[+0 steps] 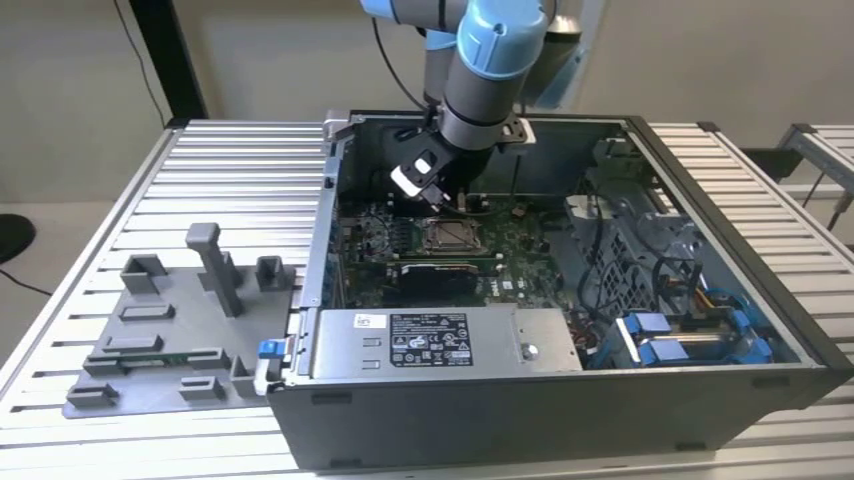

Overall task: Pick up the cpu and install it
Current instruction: 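Install the second cpu locking lever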

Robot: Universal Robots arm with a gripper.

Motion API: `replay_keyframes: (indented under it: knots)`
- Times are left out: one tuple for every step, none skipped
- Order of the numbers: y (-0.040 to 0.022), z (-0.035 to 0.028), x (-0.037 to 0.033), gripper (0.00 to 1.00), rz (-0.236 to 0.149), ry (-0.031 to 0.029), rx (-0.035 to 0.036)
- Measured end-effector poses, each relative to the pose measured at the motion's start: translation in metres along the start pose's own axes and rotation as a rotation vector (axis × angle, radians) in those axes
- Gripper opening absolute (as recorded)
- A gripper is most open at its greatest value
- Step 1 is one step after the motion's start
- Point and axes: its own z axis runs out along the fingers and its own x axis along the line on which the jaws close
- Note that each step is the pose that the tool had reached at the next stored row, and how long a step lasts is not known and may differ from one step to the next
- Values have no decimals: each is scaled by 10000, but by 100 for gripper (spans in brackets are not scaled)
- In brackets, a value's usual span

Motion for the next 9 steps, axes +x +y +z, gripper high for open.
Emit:
replay_keyframes:
  knots:
    - [5,3,-2,0,0,0,0]
    - [11,4,-3,0,0,0,0]
    - [17,6,-5,0,0,-1,0]
    - [25,7,-6,0,0,-1,0]
    - [32,9,-8,0,0,1,-1]
    - [39,10,-10,0,0,0,0]
    - [47,12,-11,0,0,1,-1]
    - [54,13,-13,0,0,0,0]
    - [61,14,-14,0,0,0,0]
